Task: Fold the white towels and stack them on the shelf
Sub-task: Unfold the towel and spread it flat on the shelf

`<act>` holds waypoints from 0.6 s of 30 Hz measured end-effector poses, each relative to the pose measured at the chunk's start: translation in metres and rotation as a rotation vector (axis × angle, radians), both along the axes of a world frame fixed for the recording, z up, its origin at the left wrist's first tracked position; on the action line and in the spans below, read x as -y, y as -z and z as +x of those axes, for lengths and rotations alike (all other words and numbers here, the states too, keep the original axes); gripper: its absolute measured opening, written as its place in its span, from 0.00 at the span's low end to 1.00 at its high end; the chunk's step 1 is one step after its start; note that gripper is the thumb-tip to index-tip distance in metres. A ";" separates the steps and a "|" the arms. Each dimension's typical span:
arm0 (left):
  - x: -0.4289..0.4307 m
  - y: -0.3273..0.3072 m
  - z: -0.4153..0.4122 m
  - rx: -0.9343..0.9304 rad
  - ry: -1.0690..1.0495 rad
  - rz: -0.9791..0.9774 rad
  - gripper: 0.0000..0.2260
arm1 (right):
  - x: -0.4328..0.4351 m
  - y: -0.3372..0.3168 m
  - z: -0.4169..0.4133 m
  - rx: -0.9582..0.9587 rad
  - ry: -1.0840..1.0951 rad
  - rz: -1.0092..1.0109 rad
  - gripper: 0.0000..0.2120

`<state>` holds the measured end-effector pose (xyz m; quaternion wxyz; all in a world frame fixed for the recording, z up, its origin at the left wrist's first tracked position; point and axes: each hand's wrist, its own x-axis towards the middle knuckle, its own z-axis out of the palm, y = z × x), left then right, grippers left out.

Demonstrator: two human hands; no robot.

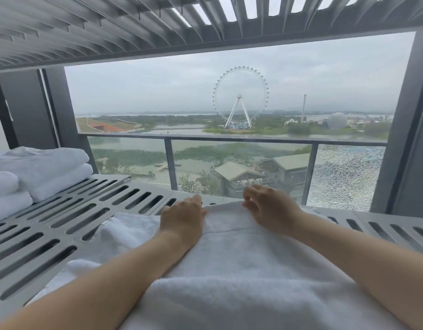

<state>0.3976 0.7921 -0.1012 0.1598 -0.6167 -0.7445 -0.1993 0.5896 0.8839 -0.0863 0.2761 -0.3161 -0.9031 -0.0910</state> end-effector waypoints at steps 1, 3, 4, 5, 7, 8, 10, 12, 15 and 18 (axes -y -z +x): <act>-0.001 0.000 -0.001 0.006 0.000 -0.018 0.06 | -0.003 -0.004 0.001 0.025 -0.008 0.042 0.07; -0.002 -0.001 -0.003 0.023 0.002 -0.059 0.07 | -0.011 -0.002 0.003 0.054 0.016 0.009 0.08; -0.003 -0.001 -0.004 0.034 0.004 -0.082 0.07 | -0.015 0.004 0.004 0.042 0.044 -0.086 0.08; -0.004 -0.002 -0.005 0.046 0.004 -0.103 0.08 | -0.017 0.010 0.006 0.018 0.075 -0.210 0.08; -0.004 -0.002 -0.006 0.061 0.001 -0.133 0.09 | -0.023 0.017 0.010 -0.016 0.126 -0.344 0.10; -0.004 -0.002 -0.006 0.061 0.001 -0.142 0.10 | -0.025 0.018 0.011 -0.005 0.144 -0.351 0.11; -0.003 -0.003 -0.006 0.058 0.008 -0.150 0.11 | -0.025 0.017 0.011 0.014 0.152 -0.346 0.10; -0.003 -0.003 -0.006 0.051 0.012 -0.138 0.11 | -0.023 0.016 0.009 0.039 0.155 -0.342 0.10; -0.002 -0.002 -0.007 0.029 0.037 -0.085 0.08 | -0.016 0.015 0.010 0.038 0.152 -0.326 0.11; -0.002 -0.001 -0.008 0.078 0.097 -0.076 0.05 | -0.005 0.012 0.012 0.030 0.152 -0.278 0.14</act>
